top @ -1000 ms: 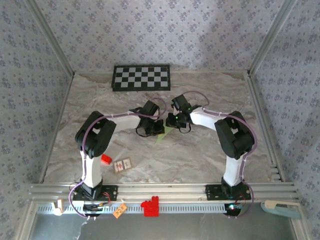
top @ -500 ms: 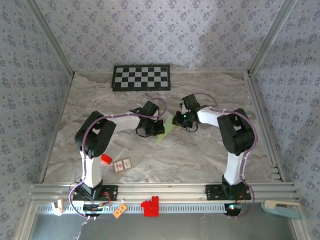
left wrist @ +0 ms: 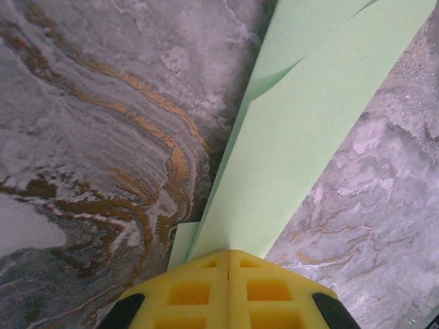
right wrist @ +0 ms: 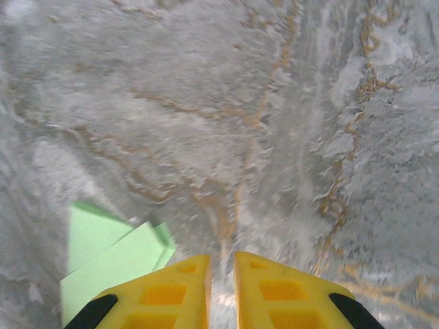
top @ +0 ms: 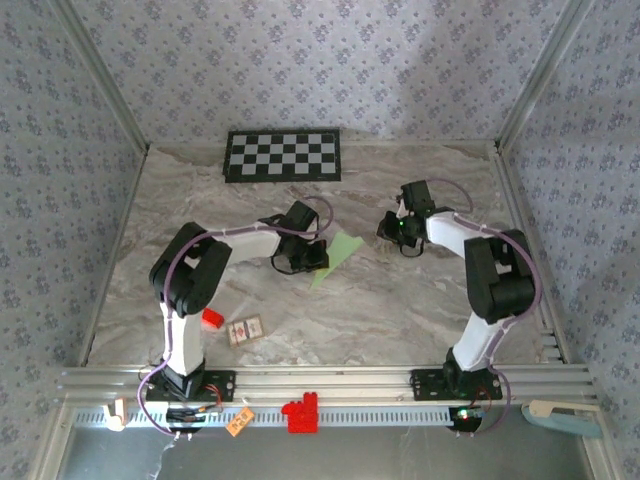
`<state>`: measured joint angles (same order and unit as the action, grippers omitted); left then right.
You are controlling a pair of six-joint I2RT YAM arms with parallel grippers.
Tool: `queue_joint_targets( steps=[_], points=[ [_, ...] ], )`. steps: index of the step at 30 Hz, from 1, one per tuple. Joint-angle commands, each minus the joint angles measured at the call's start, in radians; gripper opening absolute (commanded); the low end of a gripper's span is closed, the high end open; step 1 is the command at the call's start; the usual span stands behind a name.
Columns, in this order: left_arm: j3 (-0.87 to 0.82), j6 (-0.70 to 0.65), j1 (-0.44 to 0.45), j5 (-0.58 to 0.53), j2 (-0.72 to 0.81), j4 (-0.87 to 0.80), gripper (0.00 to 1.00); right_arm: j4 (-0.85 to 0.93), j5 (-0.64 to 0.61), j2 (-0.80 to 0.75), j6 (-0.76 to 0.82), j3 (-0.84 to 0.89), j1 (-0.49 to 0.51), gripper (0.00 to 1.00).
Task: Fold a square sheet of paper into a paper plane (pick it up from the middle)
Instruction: Move a paper plane to the center of the table.
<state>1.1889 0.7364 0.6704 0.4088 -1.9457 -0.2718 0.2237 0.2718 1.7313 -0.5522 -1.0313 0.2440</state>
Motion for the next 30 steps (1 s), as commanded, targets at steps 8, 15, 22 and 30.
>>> queue_joint_targets(
  steps=[8, 15, 22, 30],
  points=[
    [0.030, -0.011, -0.072, -0.008, 0.190, -0.059, 0.33, 0.147, -0.158, -0.165, -0.101, 0.036, 0.154, 0.37],
    [-0.113, -0.042, -0.203, -0.121, 0.360, -0.077, 0.58, 0.294, -0.328, -0.099, -0.236, -0.094, 0.328, 0.52],
    [-0.229, -0.142, -0.307, -0.297, 0.495, -0.120, 0.81, 0.511, -0.505, 0.075, -0.312, -0.333, 0.464, 0.63],
    [-0.315, -0.209, -0.395, -0.318, 0.602, -0.115, 0.98, 0.678, -0.605, 0.276, -0.378, -0.556, 0.543, 0.68]
  ],
)
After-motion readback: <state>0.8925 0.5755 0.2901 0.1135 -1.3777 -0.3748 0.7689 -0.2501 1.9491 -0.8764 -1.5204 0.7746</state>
